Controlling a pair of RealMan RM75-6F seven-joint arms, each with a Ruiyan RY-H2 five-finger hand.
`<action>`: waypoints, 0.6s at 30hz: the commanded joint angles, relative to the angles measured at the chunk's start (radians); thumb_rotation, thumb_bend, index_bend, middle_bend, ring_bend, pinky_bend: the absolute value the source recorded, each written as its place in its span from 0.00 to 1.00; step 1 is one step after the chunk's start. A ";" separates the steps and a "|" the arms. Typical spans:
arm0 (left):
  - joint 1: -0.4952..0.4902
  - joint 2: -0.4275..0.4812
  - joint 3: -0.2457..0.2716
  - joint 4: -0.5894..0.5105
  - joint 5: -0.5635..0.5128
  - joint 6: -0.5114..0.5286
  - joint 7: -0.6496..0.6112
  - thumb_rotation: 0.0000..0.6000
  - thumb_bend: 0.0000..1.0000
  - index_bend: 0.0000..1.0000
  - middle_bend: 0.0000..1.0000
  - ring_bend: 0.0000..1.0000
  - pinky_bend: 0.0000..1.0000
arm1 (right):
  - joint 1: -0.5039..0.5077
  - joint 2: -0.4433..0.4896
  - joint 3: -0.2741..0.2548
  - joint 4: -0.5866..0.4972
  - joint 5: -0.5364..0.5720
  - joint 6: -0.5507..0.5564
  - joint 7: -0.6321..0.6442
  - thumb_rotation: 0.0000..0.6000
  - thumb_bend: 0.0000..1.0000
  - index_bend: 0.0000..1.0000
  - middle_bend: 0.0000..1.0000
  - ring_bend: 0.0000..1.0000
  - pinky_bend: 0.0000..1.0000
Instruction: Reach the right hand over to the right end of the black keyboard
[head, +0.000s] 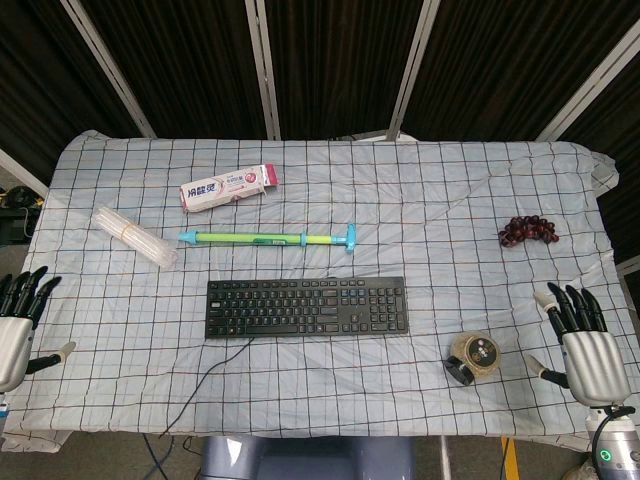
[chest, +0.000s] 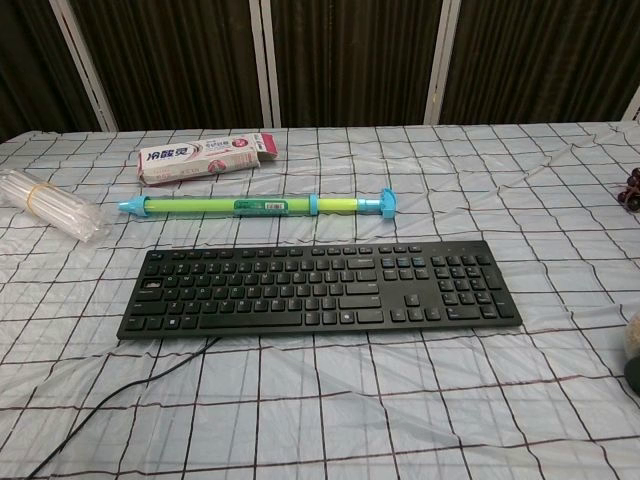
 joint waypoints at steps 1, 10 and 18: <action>-0.001 0.004 0.002 -0.007 -0.005 -0.005 0.003 1.00 0.06 0.00 0.00 0.00 0.00 | 0.000 0.004 -0.002 -0.007 0.007 -0.008 -0.008 1.00 0.09 0.07 0.00 0.00 0.02; 0.003 0.008 0.004 -0.015 0.002 0.005 -0.004 1.00 0.06 0.00 0.00 0.00 0.00 | 0.001 0.012 -0.006 -0.029 0.020 -0.026 -0.024 1.00 0.09 0.07 0.00 0.00 0.02; 0.000 0.008 0.002 -0.014 0.001 0.001 -0.013 1.00 0.06 0.00 0.00 0.00 0.00 | 0.020 0.028 -0.011 -0.099 0.042 -0.083 -0.062 1.00 0.09 0.07 0.00 0.00 0.02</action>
